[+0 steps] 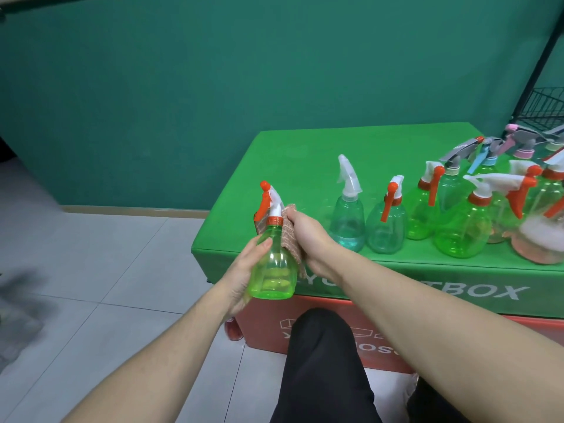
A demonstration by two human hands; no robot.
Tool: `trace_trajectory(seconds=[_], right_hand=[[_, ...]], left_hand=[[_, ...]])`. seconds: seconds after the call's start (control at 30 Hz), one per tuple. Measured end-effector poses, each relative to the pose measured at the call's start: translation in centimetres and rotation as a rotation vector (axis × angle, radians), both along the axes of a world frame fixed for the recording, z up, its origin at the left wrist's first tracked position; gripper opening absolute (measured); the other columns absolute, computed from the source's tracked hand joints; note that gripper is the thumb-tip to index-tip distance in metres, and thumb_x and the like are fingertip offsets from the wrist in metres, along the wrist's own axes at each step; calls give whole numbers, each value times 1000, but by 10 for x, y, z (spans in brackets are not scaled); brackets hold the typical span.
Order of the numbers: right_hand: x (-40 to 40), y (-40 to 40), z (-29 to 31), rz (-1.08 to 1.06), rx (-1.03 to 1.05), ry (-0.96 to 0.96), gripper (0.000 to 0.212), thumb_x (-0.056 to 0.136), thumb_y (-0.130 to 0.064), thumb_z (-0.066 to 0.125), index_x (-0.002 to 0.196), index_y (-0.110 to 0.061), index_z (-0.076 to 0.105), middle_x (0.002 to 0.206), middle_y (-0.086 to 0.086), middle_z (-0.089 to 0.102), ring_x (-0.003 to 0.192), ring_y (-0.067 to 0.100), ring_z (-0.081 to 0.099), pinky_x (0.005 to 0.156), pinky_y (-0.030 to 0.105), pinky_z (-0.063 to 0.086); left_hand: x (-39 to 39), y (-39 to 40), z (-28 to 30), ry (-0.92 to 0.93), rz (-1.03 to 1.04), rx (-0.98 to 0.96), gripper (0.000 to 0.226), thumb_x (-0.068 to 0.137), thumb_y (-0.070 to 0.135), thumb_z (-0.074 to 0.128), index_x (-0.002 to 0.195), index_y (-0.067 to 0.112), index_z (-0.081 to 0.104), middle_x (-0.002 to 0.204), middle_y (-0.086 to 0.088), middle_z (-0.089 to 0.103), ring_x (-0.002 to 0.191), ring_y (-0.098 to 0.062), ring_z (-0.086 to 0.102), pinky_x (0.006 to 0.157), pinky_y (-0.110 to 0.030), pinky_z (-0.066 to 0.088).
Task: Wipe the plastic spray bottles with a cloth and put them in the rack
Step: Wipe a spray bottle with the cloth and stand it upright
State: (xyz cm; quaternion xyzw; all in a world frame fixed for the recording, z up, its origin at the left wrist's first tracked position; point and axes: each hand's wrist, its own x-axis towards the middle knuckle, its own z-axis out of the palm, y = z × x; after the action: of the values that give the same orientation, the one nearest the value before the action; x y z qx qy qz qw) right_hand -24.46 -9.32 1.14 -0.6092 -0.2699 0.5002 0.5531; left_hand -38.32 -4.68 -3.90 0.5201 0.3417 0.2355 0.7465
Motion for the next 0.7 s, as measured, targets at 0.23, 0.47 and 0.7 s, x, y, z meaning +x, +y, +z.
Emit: trace_trajectory(seconds=[0.23, 0.47, 0.7], right_hand=[[4, -7, -10, 46, 76, -695, 36, 111, -34, 30, 120, -14, 59, 112, 5, 65, 104, 23, 58, 83, 31, 39], [2, -6, 6, -108, 186, -425, 37, 112, -36, 29, 137, -25, 54, 116, -13, 56, 105, 6, 50, 87, 23, 33], [0, 7, 9, -69, 190, -397, 42, 112, -38, 27, 148, -28, 46, 137, -10, 55, 115, 5, 52, 97, 23, 31]], left_hand=[[4, 3, -3, -3, 66, -32, 65, 83, 51, 64, 136, 14, 55, 108, -16, 74, 90, -34, 73, 81, -49, 61], [8, 13, 4, 33, 112, -121, 47, 98, 52, 52, 112, 10, 69, 96, -14, 74, 82, -30, 71, 82, -44, 57], [18, 9, 11, -51, 107, -199, 35, 101, 37, 52, 107, 10, 73, 110, -24, 72, 94, -37, 71, 92, -51, 55]])
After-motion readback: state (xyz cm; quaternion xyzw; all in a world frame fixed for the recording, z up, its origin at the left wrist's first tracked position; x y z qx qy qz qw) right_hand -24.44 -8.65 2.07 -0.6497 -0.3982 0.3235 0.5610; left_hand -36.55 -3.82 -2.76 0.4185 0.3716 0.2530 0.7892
